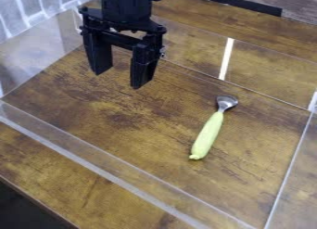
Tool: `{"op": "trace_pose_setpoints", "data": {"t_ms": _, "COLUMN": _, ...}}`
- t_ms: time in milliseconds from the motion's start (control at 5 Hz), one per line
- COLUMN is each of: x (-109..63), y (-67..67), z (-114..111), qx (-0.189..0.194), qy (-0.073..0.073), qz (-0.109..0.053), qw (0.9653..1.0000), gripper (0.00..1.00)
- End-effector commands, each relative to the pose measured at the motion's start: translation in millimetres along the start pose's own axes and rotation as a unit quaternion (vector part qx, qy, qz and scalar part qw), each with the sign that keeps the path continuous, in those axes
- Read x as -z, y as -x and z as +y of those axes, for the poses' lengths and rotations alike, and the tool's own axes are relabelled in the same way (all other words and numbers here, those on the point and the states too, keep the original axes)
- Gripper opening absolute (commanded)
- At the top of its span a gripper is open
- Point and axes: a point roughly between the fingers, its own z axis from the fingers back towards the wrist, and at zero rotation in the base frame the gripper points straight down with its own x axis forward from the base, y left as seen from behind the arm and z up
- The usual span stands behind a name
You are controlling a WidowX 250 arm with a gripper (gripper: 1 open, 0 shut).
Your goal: Move the green spoon to the left
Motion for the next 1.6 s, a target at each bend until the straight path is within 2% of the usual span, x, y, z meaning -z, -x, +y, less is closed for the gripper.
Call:
{"op": "trace_pose_setpoints", "data": {"t_ms": 0, "x": 13.3, "y": 1.8, "z": -2, "qx": -0.002, "qy": 0.002, "qz": 0.017, "qw": 0.9998, "gripper": 1.0}}
{"op": "trace_pose_setpoints", "data": {"t_ms": 200, "x": 25.0, "y": -2.4, "z": -12, "qx": -0.005, "qy": 0.006, "qz": 0.025, "qw": 0.9997, "gripper": 1.0}}
{"op": "trace_pose_setpoints", "data": {"t_ms": 400, "x": 33.6, "y": -12.8, "z": -33, "qx": -0.014, "qy": 0.009, "qz": 0.02, "qw": 0.9997, "gripper": 1.0}}
{"op": "trace_pose_setpoints", "data": {"t_ms": 800, "x": 55.0, "y": -40.6, "z": -82, "qx": -0.02, "qy": 0.019, "qz": -0.012, "qw": 0.9995, "gripper": 1.0}}
{"op": "trace_pose_setpoints", "data": {"t_ms": 1000, "x": 69.0, "y": -49.6, "z": -94, "qx": -0.03, "qy": 0.025, "qz": -0.02, "qw": 0.999, "gripper": 1.0}}
{"op": "trace_pose_setpoints", "data": {"t_ms": 1200, "x": 81.7, "y": -55.5, "z": -96, "qx": -0.032, "qy": 0.026, "qz": -0.02, "qw": 0.9989, "gripper": 1.0}}
{"op": "trace_pose_setpoints", "data": {"t_ms": 1400, "x": 83.3, "y": -60.7, "z": -97, "qx": -0.034, "qy": 0.027, "qz": -0.017, "qw": 0.9989, "gripper": 1.0}}
